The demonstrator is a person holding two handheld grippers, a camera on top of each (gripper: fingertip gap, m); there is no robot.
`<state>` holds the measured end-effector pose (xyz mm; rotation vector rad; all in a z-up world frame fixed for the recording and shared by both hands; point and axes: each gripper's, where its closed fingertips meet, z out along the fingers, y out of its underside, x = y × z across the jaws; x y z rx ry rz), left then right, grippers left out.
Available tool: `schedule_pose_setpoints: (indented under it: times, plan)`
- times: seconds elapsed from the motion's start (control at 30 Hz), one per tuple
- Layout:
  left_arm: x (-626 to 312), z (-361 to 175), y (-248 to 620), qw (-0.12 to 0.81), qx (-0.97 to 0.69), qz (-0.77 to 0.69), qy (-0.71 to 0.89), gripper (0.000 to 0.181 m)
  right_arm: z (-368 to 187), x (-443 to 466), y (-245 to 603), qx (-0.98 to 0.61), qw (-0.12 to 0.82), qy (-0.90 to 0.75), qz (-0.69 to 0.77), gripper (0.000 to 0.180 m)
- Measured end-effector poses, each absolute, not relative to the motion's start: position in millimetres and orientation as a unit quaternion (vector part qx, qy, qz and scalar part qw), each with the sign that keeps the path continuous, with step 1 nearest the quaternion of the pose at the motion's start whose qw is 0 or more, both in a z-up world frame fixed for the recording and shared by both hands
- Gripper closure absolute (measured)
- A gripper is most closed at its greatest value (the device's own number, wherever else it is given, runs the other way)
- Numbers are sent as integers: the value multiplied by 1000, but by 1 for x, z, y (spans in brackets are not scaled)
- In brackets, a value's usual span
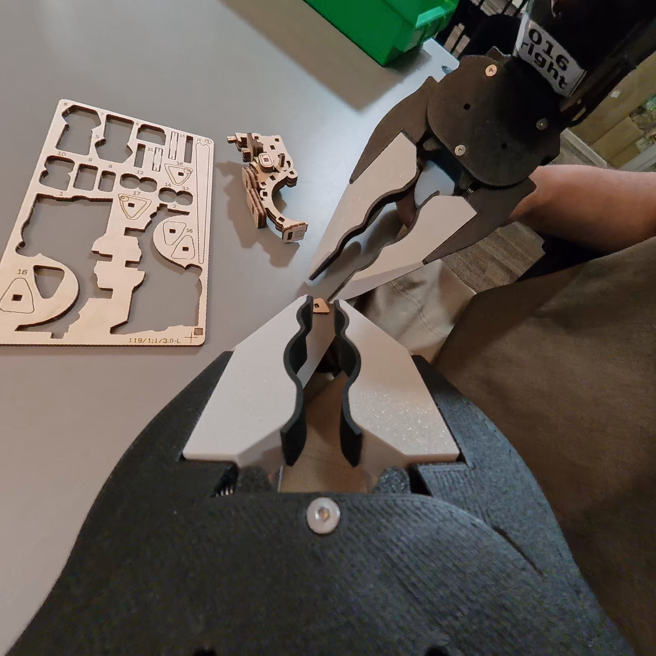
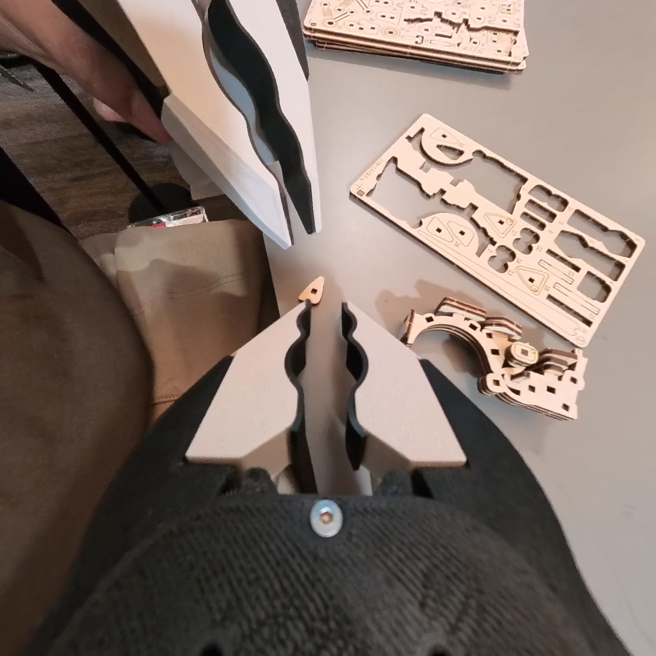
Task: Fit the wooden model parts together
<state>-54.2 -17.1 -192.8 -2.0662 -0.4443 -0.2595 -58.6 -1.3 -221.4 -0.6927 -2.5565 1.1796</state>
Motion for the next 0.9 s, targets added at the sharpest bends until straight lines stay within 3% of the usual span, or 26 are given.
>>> schedule_pose_setpoints:
  times: [0.63,0.9]
  plan:
    - [-53,-196,-17,479,-849,-119,-186,171,-222,-54,-4,-234,108,-878,404,163]
    - [-56,-195,-18,482,-847,-115,-191,172,-220,-41,-21,-226,56,-872,430,163]
